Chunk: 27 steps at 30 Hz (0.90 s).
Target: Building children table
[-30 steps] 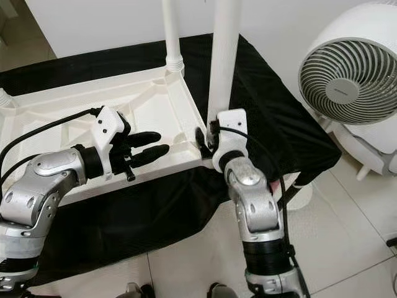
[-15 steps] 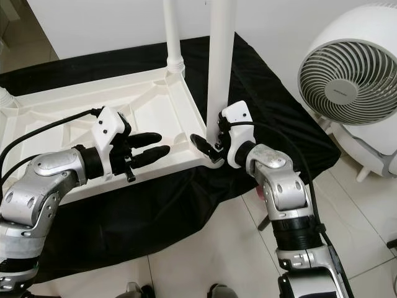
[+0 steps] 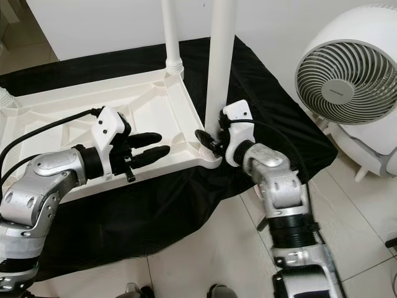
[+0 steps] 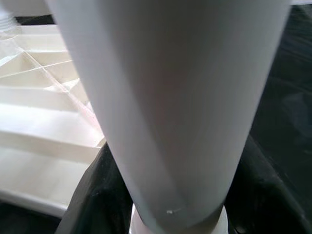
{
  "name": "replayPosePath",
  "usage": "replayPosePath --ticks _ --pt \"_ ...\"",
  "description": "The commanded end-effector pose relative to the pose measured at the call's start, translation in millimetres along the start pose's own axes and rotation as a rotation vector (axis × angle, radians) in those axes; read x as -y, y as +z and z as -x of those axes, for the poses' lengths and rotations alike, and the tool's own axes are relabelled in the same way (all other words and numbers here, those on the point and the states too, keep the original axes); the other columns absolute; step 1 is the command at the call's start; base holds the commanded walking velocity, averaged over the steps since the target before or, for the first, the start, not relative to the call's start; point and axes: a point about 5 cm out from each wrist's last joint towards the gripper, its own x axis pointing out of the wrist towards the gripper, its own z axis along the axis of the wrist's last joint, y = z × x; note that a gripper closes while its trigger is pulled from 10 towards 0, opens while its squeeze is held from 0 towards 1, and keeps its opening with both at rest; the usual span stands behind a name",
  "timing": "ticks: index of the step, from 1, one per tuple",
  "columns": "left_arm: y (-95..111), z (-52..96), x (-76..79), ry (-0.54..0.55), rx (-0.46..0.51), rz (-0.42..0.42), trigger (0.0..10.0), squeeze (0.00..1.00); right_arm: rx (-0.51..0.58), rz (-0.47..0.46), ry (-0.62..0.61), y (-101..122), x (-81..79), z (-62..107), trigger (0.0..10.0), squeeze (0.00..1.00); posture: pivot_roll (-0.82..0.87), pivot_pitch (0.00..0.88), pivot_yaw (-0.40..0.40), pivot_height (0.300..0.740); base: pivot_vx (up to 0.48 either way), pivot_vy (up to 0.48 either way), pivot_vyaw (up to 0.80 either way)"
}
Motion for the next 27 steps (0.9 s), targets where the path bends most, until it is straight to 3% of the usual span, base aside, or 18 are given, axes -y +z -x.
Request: replayPosePath --ticks 1,5,8,10,15,20,21,22,23,25,26,27 --pt "-2 2.1 0.1 0.048 -0.008 0.01 10.0 0.0 -0.089 -0.054 -0.171 -19 3.6 3.5 0.0 0.0 -0.11 0.168 0.08 0.74 0.0 0.0 0.0" --pt "-2 1.9 1.0 0.044 -0.006 0.013 10.0 0.0 -0.117 -0.076 -0.408 -26 0.8 9.2 0.0 0.0 -0.11 0.169 0.081 0.74 0.0 0.0 0.0" --pt "-2 1.5 1.0 0.043 -0.006 0.014 10.0 0.0 -0.11 -0.077 -0.485 -26 -0.9 11.8 0.0 0.0 -0.11 0.169 0.081 0.74 0.0 0.0 0.0" --pt "-3 0.9 1.2 0.039 -0.004 0.015 10.0 0.0 -0.112 -0.107 -0.643 -30 -4.9 17.6 0.0 0.0 -0.11 0.169 0.081 0.74 0.0 0.0 0.0" --pt "-2 0.3 1.7 0.035 -0.003 0.016 10.0 0.0 -0.101 -0.143 -0.734 -29 -12.8 18.4 0.0 0.0 -0.11 0.171 0.082 0.74 0.0 0.0 0.0" --pt "-2 0.9 1.6 0.036 -0.006 0.015 10.0 0.0 -0.085 -0.154 -0.704 -25 -21.2 13.7 0.0 0.0 -0.11 0.171 0.082 0.74 0.0 0.0 0.0" --pt "-2 1.1 1.6 0.037 -0.006 0.015 10.0 0.0 -0.074 -0.153 -0.689 -22 -22.7 12.5 1.4 0.0 -0.11 0.171 0.082 0.74 0.0 0.0 0.0" --pt "-2 1.1 1.6 0.037 -0.006 0.015 10.0 0.0 -0.074 -0.153 -0.689 -22 -22.7 12.5 1.4 0.0 -0.11 0.171 0.082 0.74 0.0 0.0 0.0" --pt "-3 1.2 1.7 0.037 -0.007 0.015 10.0 0.0 -0.051 -0.134 -0.649 -18 -25.1 10.2 10.0 0.0 -0.11 0.172 0.082 0.74 0.0 0.0 0.0" --pt "-3 1.3 1.9 0.037 -0.007 0.015 10.0 0.0 -0.036 -0.119 -0.624 -15 -26.6 8.9 10.0 0.0 -0.11 0.172 0.082 0.74 0.0 0.0 0.0" --pt "-3 1.3 2.0 0.037 -0.007 0.015 10.0 0.0 -0.007 -0.119 -0.597 -11 -28.4 7.9 10.0 1.0 -0.11 0.172 0.082 0.74 0.0 0.0 0.0" --pt "-3 1.2 2.1 0.037 -0.006 0.015 10.0 0.0 0.023 -0.117 -0.526 -6 -32.0 5.5 10.0 1.0 -0.11 0.172 0.082 0.74 0.0 0.0 0.0"
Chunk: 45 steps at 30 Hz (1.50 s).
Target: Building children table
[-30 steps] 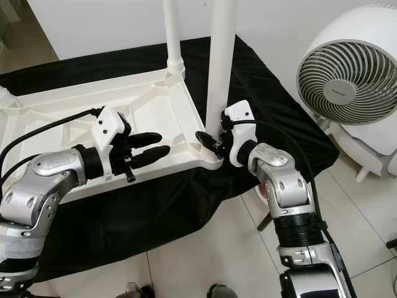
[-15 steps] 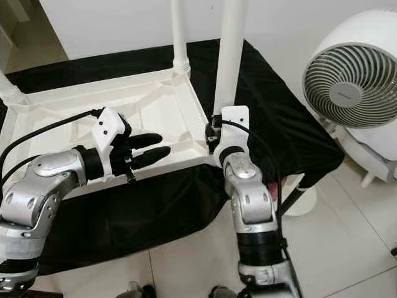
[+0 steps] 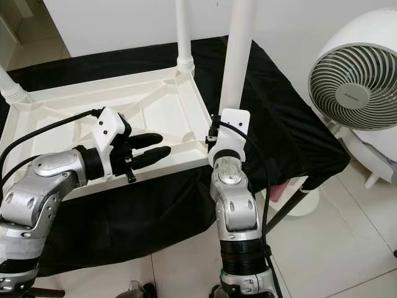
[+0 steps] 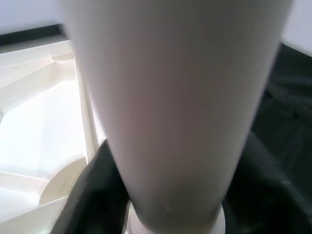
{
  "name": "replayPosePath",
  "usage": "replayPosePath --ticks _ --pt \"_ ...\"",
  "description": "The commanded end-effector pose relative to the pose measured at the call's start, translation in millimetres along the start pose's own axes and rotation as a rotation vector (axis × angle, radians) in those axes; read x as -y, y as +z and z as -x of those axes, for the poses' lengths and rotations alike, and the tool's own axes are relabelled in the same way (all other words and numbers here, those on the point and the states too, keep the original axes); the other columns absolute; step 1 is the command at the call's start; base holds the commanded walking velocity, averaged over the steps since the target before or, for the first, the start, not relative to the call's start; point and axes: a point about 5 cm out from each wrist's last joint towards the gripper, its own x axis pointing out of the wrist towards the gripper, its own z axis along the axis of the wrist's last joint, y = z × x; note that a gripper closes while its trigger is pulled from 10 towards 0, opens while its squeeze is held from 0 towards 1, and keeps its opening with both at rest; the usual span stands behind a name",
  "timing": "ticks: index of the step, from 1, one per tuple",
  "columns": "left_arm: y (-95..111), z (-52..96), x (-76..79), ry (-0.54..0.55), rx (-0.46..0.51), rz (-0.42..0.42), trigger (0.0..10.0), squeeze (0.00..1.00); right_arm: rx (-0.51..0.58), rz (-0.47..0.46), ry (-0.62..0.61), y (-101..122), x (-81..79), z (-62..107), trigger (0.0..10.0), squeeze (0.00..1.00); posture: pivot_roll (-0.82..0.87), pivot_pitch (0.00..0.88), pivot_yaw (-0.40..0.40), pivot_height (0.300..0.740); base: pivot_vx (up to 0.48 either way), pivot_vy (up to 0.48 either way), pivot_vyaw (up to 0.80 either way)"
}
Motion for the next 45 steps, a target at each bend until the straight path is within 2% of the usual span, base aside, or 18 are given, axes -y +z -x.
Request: replayPosePath --ticks 1,2,3,4,7,12,14,17,18,21,30,31,32,33,34,35,37,45 --pt "-2 1.4 0.5 0.044 -0.011 0.008 10.0 0.0 0.022 -0.001 0.19 3 -9.2 1.3 10.0 0.68 -0.11 0.172 0.082 0.74 0.0 0.0 0.0" --pt "-2 1.4 0.5 0.044 -0.011 0.008 10.0 0.0 0.022 -0.001 0.19 3 -9.2 1.3 10.0 0.68 -0.11 0.172 0.082 0.74 0.0 0.0 0.0" --pt "-2 1.3 0.3 0.045 -0.011 0.008 10.0 0.0 0.048 0.002 0.277 9 -13.5 2.7 10.0 0.68 -0.11 0.172 0.082 0.74 0.0 0.0 0.0" --pt "-2 1.2 0.3 0.045 -0.011 0.008 10.0 0.0 0.076 0.005 0.319 14 -12.3 3.5 10.0 0.0 -0.11 0.172 0.082 0.74 0.0 0.0 0.0" --pt "-2 1.3 0.2 0.045 -0.01 0.008 10.0 0.0 0.095 0.03 0.389 17 -11.2 4.3 10.0 0.0 -0.11 0.172 0.082 0.74 0.0 0.0 0.0" --pt "-2 1.3 0.0 0.045 -0.01 0.008 10.0 0.0 0.132 0.102 0.526 26 5.7 -0.5 10.0 0.0 -0.11 0.174 0.083 0.74 0.0 0.0 0.0" --pt "-1 1.3 -0.3 0.046 -0.009 0.007 10.0 0.0 0.097 0.141 0.649 26 16.6 -5.0 10.0 0.0 -0.1 0.174 0.084 0.74 0.0 0.0 0.0" --pt "-1 1.4 -0.4 0.046 -0.01 0.006 10.0 0.0 0.067 0.15 0.7 25 20.8 -6.7 10.0 0.0 -0.1 0.174 0.084 0.74 0.0 0.0 0.0" --pt "-1 1.6 -0.5 0.046 -0.01 0.006 10.0 0.0 0.023 0.168 0.775 22 26.8 -10.4 10.0 0.0 -0.1 0.174 0.085 0.74 0.0 0.0 0.0" --pt "0 1.8 -0.6 0.046 -0.01 0.005 10.0 0.0 0.01 0.196 0.827 23 33.9 -22.4 10.0 0.0 -0.1 0.174 0.086 0.74 0.0 0.0 0.0" --pt "0 2.1 -1.4 0.049 -0.011 0.002 10.0 0.0 -0.008 0.189 0.898 23 35.4 -33.5 10.0 0.0 -0.09 0.167 0.084 0.74 0.0 0.0 0.0" --pt "0 2.4 -1.4 0.049 -0.011 0.002 10.0 0.0 -0.013 0.185 0.92 23 35.1 -33.3 7.7 0.0 -0.09 0.165 0.083 0.74 0.0 0.0 0.0" --pt "0 2.4 -1.4 0.049 -0.011 0.002 10.0 0.0 -0.013 0.185 0.92 23 35.1 -33.3 7.7 0.0 -0.09 0.165 0.083 0.74 0.0 0.0 0.0" --pt "0 2.6 -1.4 0.05 -0.011 0.002 10.0 0.0 -0.016 0.183 0.935 22 35.0 -33.1 5.4 0.0 -0.09 0.165 0.083 0.74 0.0 0.0 0.0" --pt "0 2.6 -1.4 0.05 -0.011 0.002 10.0 0.0 -0.016 0.183 0.935 22 35.0 -33.1 5.4 0.0 -0.09 0.165 0.083 0.74 0.0 0.0 0.0" --pt "0 2.6 -1.5 0.05 -0.011 0.001 10.0 0.0 -0.025 0.181 0.95 20 35.1 -33.1 0.0 0.0 -0.09 0.163 0.083 0.74 0.0 0.0 0.0" --pt "0 2.6 -1.4 0.05 -0.011 0.001 10.0 0.0 -0.033 0.181 0.955 19 35.2 -32.9 0.0 0.0 -0.09 0.163 0.083 0.74 0.0 0.0 0.0" --pt "0 2.1 -0.8 0.045 -0.009 0.001 10.0 0.0 -0.086 0.148 0.796 8 37.7 -36.0 0.0 0.0 -0.1 0.155 0.084 0.74 0.0 0.0 0.0"
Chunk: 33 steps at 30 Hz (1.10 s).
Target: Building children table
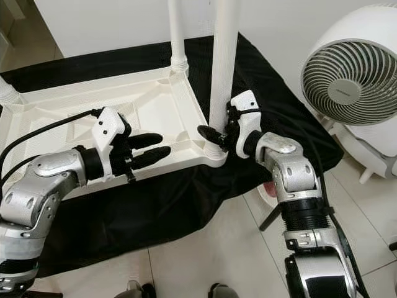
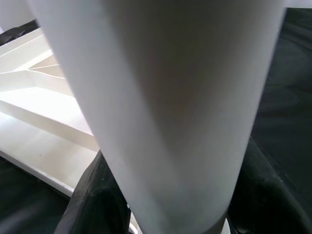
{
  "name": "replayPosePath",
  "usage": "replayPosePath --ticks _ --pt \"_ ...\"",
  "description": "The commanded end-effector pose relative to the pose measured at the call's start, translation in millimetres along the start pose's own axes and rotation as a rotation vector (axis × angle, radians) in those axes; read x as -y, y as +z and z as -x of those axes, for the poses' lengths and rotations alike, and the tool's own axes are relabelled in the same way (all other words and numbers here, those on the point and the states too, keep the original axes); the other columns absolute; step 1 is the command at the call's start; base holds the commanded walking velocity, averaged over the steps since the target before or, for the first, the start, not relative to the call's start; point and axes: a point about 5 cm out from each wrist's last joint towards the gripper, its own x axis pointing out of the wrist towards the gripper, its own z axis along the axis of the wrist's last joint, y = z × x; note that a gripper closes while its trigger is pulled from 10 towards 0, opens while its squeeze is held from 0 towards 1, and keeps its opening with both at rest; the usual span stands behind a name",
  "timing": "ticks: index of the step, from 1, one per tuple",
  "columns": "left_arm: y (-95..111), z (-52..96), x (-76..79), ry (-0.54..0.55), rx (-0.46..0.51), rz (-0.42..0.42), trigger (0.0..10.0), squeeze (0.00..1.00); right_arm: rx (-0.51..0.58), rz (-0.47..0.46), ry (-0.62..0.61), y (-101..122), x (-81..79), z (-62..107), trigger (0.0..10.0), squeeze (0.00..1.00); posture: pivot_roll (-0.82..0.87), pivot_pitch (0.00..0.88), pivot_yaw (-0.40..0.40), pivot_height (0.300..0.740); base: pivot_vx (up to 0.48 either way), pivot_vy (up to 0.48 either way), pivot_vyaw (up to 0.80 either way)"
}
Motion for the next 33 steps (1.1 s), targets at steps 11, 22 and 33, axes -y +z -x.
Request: replayPosePath --ticks 11,22,33 --pt "-1 1.4 0.0 0.037 -0.007 0.0 10.0 0.0 -0.103 -0.178 -0.587 -34 -6.2 4.7 0.0 0.0 -0.1 0.152 0.084 0.74 0.0 0.0 0.0" --pt "-1 0.0 1.1 0.031 -0.006 0.003 10.0 0.0 -0.084 -0.28 -0.944 -38 -38.6 0.1 0.0 0.0 -0.1 0.156 0.083 0.74 0.0 0.0 0.0" --pt "-1 0.6 0.3 0.038 -0.008 0.003 10.0 0.0 0.012 -0.259 -0.823 -18 -48.2 -14.0 10.0 0.56 -0.1 0.156 0.084 0.74 0.0 0.0 0.0"
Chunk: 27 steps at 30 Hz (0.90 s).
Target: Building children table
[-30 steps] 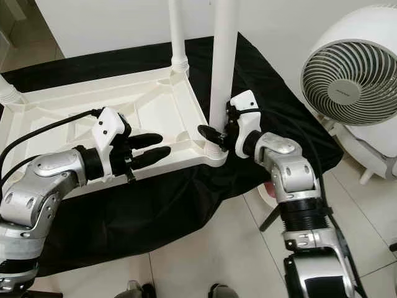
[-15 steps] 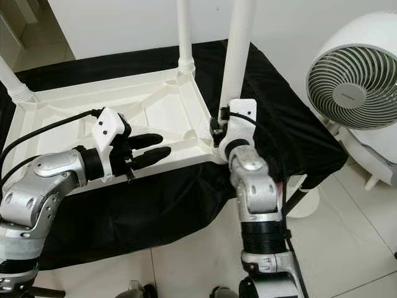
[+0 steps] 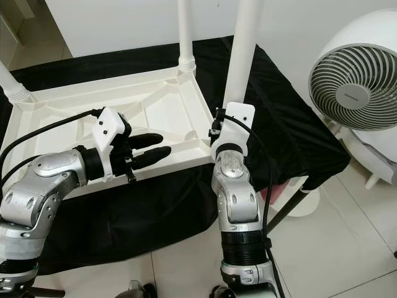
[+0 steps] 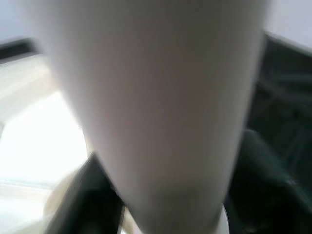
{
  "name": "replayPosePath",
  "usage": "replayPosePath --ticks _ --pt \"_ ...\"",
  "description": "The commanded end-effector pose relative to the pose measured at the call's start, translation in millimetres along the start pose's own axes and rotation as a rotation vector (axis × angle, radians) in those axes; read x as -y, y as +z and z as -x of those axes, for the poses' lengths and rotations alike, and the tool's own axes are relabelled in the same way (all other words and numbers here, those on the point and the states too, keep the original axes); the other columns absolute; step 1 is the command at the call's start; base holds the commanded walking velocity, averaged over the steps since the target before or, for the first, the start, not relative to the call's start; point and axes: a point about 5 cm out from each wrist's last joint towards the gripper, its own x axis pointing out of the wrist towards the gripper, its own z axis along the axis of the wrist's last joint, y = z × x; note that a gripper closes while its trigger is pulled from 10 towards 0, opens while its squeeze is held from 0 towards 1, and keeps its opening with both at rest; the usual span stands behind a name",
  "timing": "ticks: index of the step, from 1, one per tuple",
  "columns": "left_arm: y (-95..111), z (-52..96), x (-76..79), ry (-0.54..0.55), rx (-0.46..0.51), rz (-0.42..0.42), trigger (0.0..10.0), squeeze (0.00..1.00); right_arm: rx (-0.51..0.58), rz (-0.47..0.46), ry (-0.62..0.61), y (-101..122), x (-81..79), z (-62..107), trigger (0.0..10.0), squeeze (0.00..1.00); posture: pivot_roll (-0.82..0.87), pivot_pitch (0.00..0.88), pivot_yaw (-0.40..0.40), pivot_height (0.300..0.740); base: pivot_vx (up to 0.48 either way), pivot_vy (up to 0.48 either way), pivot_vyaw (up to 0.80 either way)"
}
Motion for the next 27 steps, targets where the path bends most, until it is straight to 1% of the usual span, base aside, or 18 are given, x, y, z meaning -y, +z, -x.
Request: replayPosePath --ticks 1,2,4,5,6,7,8,9,11,14,15,18,20,21,23,24,26,27 --pt "-2 1.0 -0.2 0.042 -0.011 0.0 10.0 0.0 -0.037 -0.004 0.011 -7 -0.4 0.3 10.0 0.56 -0.1 0.156 0.084 0.74 0.0 0.0 0.0" --pt "-1 0.7 -0.6 0.042 -0.01 0.0 10.0 0.0 0.018 0.008 0.126 3 -3.8 0.2 10.0 1.0 -0.1 0.156 0.086 0.74 0.0 0.0 0.0" --pt "-1 0.7 -0.6 0.042 -0.01 0.0 10.0 0.0 0.018 0.008 0.126 3 -3.8 0.2 10.0 1.0 -0.1 0.156 0.086 0.74 0.0 0.0 0.0" --pt "-1 0.7 -0.6 0.042 -0.009 0.0 10.0 0.0 0.037 0.02 0.235 8 -8.5 1.7 10.0 0.69 -0.1 0.156 0.086 0.74 0.0 0.0 0.0" --pt "-1 0.6 -0.8 0.043 -0.008 0.0 10.0 0.0 0.064 0.049 0.351 14 -9.7 3.3 10.0 0.0 -0.1 0.158 0.087 0.74 0.0 0.0 0.0" --pt "-1 0.6 -1.2 0.044 -0.008 -0.001 10.0 0.0 0.086 0.094 0.486 19 -8.3 5.5 10.0 0.0 -0.1 0.157 0.087 0.74 0.0 0.0 0.0" --pt "-1 0.6 -1.2 0.044 -0.008 -0.001 10.0 0.0 0.086 0.094 0.486 19 -8.3 5.5 10.0 0.0 -0.1 0.157 0.087 0.74 0.0 0.0 0.0" --pt "-1 0.4 -1.4 0.044 -0.008 -0.001 10.0 0.0 0.091 0.109 0.518 20 -6.3 5.5 10.0 0.0 -0.1 0.159 0.087 0.74 0.0 0.0 0.0" --pt "-1 0.7 -1.6 0.046 -0.008 -0.001 10.0 0.0 0.065 0.154 0.616 22 5.3 -0.4 10.0 0.0 -0.1 0.161 0.086 0.74 0.0 0.0 0.0" --pt "-1 0.9 -1.6 0.047 -0.008 -0.001 10.0 0.0 0.058 0.174 0.643 23 10.1 -2.9 10.0 0.0 -0.1 0.161 0.086 0.74 0.0 0.0 0.0" --pt "-1 1.0 -1.8 0.047 -0.008 -0.001 10.0 0.0 0.034 0.187 0.686 22 13.3 -4.1 10.0 0.0 -0.1 0.162 0.085 0.74 0.0 0.0 0.0" --pt "-1 1.0 -1.8 0.047 -0.008 -0.001 10.0 0.0 0.034 0.187 0.686 22 13.3 -4.1 10.0 0.0 -0.1 0.162 0.085 0.74 0.0 0.0 0.0" --pt "0 1.9 -2.0 0.05 -0.01 -0.001 10.0 0.0 -0.015 0.23 0.782 19 23.3 -13.2 10.0 0.0 -0.09 0.164 0.086 0.74 0.0 0.0 0.0" --pt "0 1.9 -2.0 0.05 -0.01 -0.001 10.0 0.0 -0.015 0.23 0.782 19 23.3 -13.2 10.0 0.0 -0.09 0.164 0.086 0.74 0.0 0.0 0.0" --pt "0 2.4 -2.3 0.052 -0.011 -0.002 10.0 0.0 -0.039 0.255 0.817 18 30.4 -20.7 10.0 0.0 -0.09 0.164 0.086 0.74 0.0 0.0 0.0" --pt "0 2.4 -2.3 0.052 -0.011 -0.002 10.0 0.0 -0.039 0.255 0.817 18 30.4 -20.7 10.0 0.0 -0.09 0.164 0.086 0.74 0.0 0.0 0.0" --pt "0 2.5 -2.7 0.052 -0.012 -0.003 10.0 0.0 -0.06 0.238 0.889 17 29.7 -21.5 10.0 0.0 -0.09 0.164 0.089 0.74 0.0 0.0 0.0" --pt "0 2.5 -2.7 0.052 -0.012 -0.003 10.0 0.0 -0.06 0.238 0.889 17 29.7 -21.5 10.0 0.0 -0.09 0.164 0.089 0.74 0.0 0.0 0.0"
